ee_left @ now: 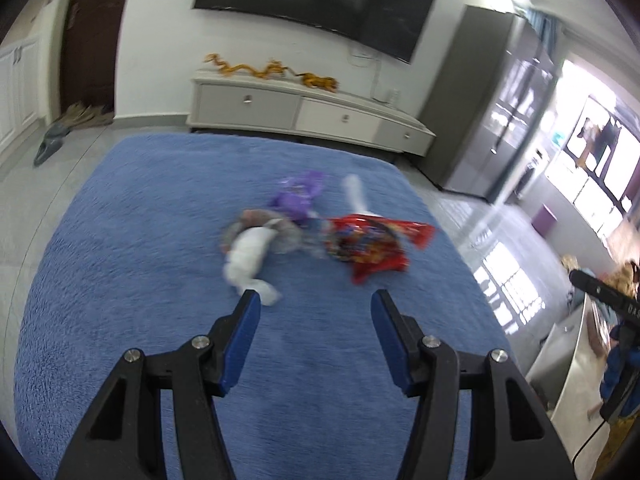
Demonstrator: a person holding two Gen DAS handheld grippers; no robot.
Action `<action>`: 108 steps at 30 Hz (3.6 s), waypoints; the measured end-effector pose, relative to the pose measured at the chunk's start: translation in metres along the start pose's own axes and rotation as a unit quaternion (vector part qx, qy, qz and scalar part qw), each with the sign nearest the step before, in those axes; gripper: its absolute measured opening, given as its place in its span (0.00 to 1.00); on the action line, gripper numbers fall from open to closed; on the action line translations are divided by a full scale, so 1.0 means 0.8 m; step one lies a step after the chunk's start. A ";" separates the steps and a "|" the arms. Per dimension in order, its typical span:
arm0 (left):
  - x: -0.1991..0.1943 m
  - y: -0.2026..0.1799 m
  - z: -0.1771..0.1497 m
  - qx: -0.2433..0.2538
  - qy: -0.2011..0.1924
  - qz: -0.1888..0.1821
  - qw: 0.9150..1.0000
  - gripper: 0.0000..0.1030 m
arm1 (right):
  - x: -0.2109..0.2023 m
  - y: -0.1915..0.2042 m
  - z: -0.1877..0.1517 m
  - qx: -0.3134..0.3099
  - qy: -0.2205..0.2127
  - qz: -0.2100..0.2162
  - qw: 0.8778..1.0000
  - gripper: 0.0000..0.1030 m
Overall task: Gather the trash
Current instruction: 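Move both open tools back over the remaining trash on the rug, then grasp the white plastic bag with the left tool while the right tool grasps the red chip bag, then carry both items over the bin and open both tools to drop them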
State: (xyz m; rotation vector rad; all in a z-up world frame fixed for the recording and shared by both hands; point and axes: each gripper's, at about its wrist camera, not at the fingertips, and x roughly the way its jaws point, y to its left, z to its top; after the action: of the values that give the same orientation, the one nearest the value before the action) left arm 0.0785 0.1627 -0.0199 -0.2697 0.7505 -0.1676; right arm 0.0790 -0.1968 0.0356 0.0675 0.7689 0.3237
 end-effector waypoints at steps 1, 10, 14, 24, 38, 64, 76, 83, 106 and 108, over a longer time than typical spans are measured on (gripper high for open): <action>0.002 0.009 0.000 -0.007 0.001 0.001 1.000 0.51 | 0.010 0.010 0.003 -0.010 0.006 0.004 1.000 0.53; 0.051 0.054 0.012 -0.036 0.021 0.017 0.999 0.48 | 0.115 0.114 0.039 -0.110 0.051 0.068 0.990 0.53; 0.080 0.065 0.018 -0.042 0.030 0.021 0.998 0.48 | 0.164 0.153 0.049 -0.147 0.064 0.087 0.983 0.53; 0.132 0.066 0.026 -0.042 0.059 0.018 0.997 0.28 | 0.225 0.185 0.046 -0.187 0.085 0.091 0.975 0.28; 0.062 0.040 0.002 -0.037 0.029 -0.009 0.999 0.23 | 0.120 0.137 0.032 -0.129 0.034 0.124 0.983 0.17; 0.084 -0.260 -0.028 0.150 0.093 -0.130 0.976 0.23 | -0.027 -0.158 -0.099 0.118 -0.006 -0.049 0.992 0.17; 0.158 -0.389 -0.057 0.218 0.133 -0.124 0.959 0.23 | -0.004 -0.251 -0.151 0.200 0.017 -0.054 0.978 0.17; 0.184 -0.442 -0.076 0.261 0.139 -0.108 0.949 0.23 | 0.006 -0.278 -0.162 0.220 0.030 -0.053 0.974 0.17; 0.269 -0.520 -0.112 0.289 0.205 -0.117 0.928 0.24 | 0.060 -0.331 -0.184 0.289 0.082 -0.056 0.952 0.19; 0.275 -0.524 -0.113 0.286 0.210 -0.119 0.927 0.24 | 0.063 -0.334 -0.187 0.293 0.085 -0.057 0.951 0.19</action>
State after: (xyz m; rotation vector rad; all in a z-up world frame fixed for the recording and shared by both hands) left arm 0.1517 -0.3074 -0.1002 0.2464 1.0548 -0.6797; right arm 0.0797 -0.4434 -0.1530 0.5593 1.0163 -0.0197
